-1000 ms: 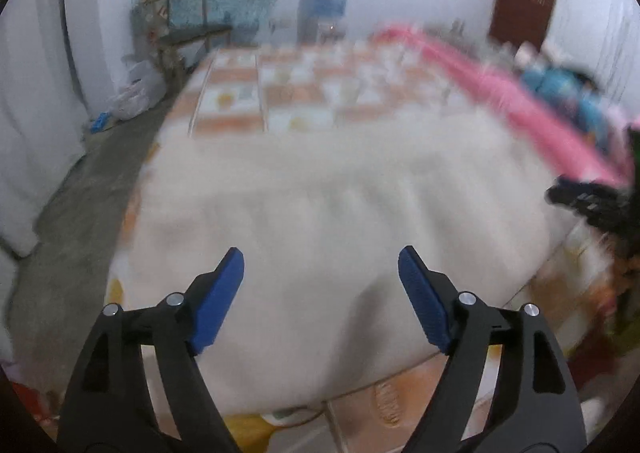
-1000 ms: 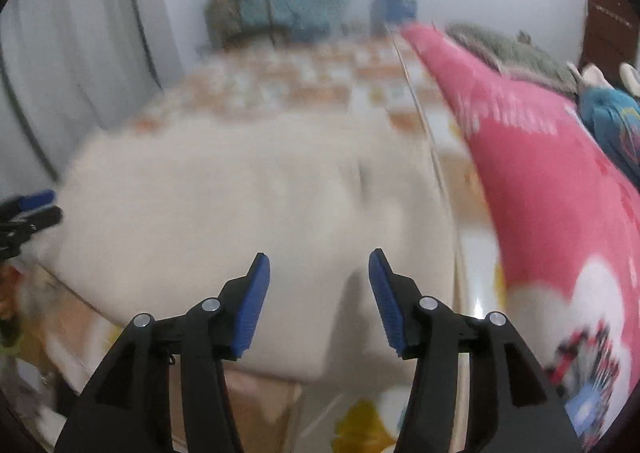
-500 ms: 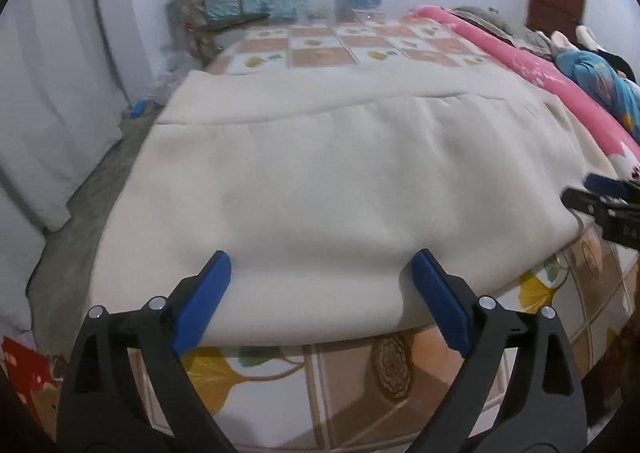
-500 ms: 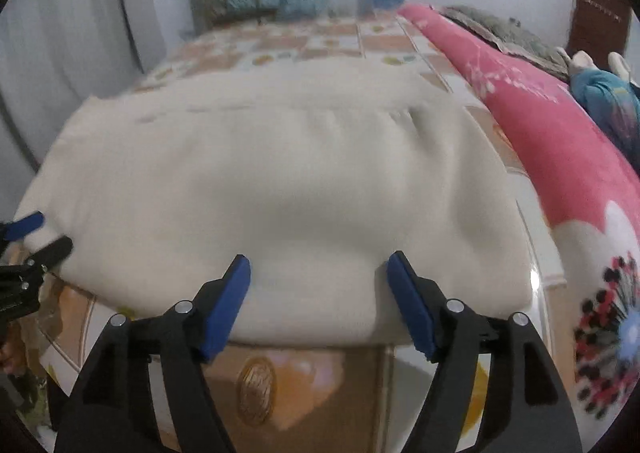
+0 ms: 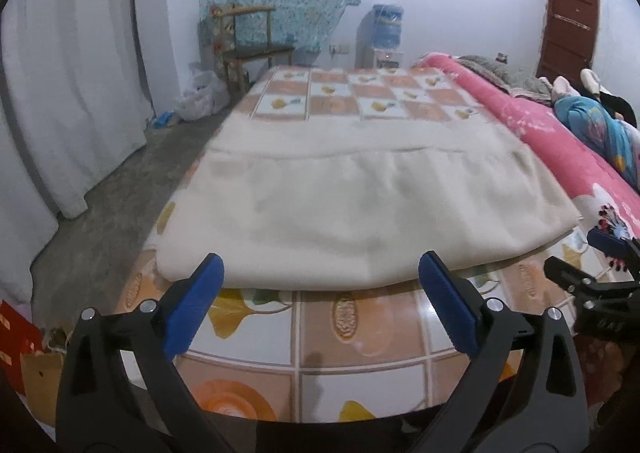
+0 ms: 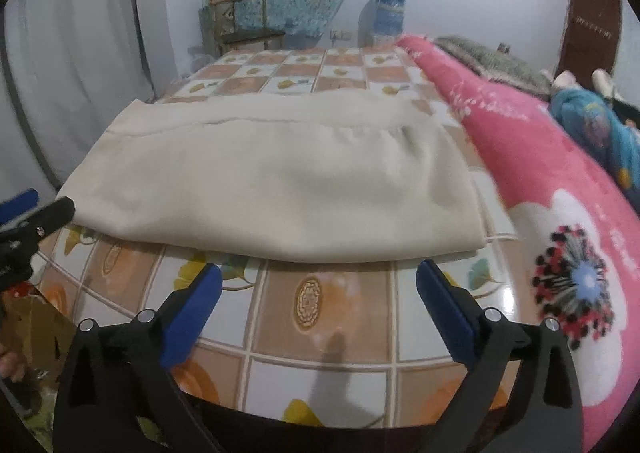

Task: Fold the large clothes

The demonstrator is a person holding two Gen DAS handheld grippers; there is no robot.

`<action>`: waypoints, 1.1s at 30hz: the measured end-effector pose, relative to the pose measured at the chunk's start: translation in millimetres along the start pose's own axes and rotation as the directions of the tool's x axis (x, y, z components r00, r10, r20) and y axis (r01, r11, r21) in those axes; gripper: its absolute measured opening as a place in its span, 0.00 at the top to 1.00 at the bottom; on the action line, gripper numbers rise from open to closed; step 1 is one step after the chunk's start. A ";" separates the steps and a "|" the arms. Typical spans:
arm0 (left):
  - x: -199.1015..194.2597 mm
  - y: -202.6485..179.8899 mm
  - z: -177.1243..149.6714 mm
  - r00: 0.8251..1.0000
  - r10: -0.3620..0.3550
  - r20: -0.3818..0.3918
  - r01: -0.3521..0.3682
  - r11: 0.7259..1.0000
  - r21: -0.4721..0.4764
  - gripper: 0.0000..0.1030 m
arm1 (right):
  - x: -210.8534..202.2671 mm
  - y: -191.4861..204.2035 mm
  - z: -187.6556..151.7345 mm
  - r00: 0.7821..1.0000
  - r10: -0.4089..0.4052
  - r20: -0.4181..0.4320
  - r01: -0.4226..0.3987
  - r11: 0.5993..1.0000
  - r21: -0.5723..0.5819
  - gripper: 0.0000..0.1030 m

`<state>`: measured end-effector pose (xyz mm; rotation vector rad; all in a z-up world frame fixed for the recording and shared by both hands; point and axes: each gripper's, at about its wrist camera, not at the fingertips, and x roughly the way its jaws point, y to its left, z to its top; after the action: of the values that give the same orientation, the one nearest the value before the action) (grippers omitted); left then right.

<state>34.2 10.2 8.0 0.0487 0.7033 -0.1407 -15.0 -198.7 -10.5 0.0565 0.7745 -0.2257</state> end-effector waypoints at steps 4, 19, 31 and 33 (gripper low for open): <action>-17.8 -13.8 8.7 0.997 0.039 0.060 -0.042 0.998 0.039 0.08 | -21.2 3.6 -0.5 0.998 0.012 0.060 -0.012 1.000 0.001 0.07; 10.2 -41.0 7.8 0.980 0.164 -0.113 -0.163 0.987 0.018 0.08 | -7.3 -9.0 2.0 0.999 -0.038 -0.032 0.040 0.997 0.065 0.07; 28.7 -40.5 1.3 0.971 0.134 -0.198 -0.140 0.990 -0.017 0.08 | 6.7 -4.0 -2.1 0.995 -0.025 -0.100 0.031 0.998 0.058 0.07; 30.3 -40.2 1.2 0.970 0.129 -0.207 -0.137 0.990 -0.023 0.08 | 7.4 -4.4 -2.2 0.994 -0.024 -0.102 0.030 0.998 0.057 0.07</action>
<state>52.0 -33.1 -10.6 0.0754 0.9060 0.0068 -12.4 -204.1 -17.1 0.1132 0.8704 -0.2730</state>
